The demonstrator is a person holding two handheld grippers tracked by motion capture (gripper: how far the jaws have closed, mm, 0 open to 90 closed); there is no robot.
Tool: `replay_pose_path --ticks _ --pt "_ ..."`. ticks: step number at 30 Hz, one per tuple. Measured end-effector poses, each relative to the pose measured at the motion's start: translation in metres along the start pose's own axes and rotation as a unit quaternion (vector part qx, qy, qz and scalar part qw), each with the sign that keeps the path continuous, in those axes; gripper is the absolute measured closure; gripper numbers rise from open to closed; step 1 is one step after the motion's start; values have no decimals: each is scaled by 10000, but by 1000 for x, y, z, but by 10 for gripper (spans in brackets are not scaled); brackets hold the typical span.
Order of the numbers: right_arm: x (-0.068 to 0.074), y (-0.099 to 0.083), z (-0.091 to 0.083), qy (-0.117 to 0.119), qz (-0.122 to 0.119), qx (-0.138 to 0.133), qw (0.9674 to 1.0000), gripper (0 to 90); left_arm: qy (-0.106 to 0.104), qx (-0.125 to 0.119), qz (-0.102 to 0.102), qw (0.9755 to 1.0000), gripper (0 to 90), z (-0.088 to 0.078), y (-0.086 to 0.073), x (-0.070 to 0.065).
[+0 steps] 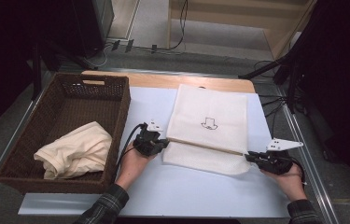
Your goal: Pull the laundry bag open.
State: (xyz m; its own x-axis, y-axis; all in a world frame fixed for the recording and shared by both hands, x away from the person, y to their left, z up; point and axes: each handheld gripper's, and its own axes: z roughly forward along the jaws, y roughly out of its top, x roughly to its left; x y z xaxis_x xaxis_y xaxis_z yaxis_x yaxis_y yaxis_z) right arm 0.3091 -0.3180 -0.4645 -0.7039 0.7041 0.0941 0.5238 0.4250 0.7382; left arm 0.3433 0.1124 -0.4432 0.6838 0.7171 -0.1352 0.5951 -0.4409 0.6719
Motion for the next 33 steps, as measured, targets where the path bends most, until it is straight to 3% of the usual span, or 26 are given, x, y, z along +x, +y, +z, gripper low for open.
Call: replay_pose_path --ticks 6,16,18,21,27,29,33 --pt "-6 0 7 -77 76 -5 9999 794 101 49 24 9999 868 11 4 5" --pt "-4 -4 14 -142 44 99 9998 731 179 57 4 9998 851 17 2 10" --pt "-4 -5 15 -132 79 115 9998 693 185 34 -45 9998 801 17 1 11" --pt "-4 -5 14 -54 138 35 9999 601 177 4 -72 9998 659 16 1 11" --pt "-1 -3 15 -50 192 -40 9998 355 -78 -39 -29 10000 392 12 1 9" --pt "1 -2 15 -13 235 -68 9997 282 -89 -41 21 9999 346 12 2 5" --pt "6 2 14 -168 342 -262 9989 182 -121 -27 148 9998 241 10 2 -3"
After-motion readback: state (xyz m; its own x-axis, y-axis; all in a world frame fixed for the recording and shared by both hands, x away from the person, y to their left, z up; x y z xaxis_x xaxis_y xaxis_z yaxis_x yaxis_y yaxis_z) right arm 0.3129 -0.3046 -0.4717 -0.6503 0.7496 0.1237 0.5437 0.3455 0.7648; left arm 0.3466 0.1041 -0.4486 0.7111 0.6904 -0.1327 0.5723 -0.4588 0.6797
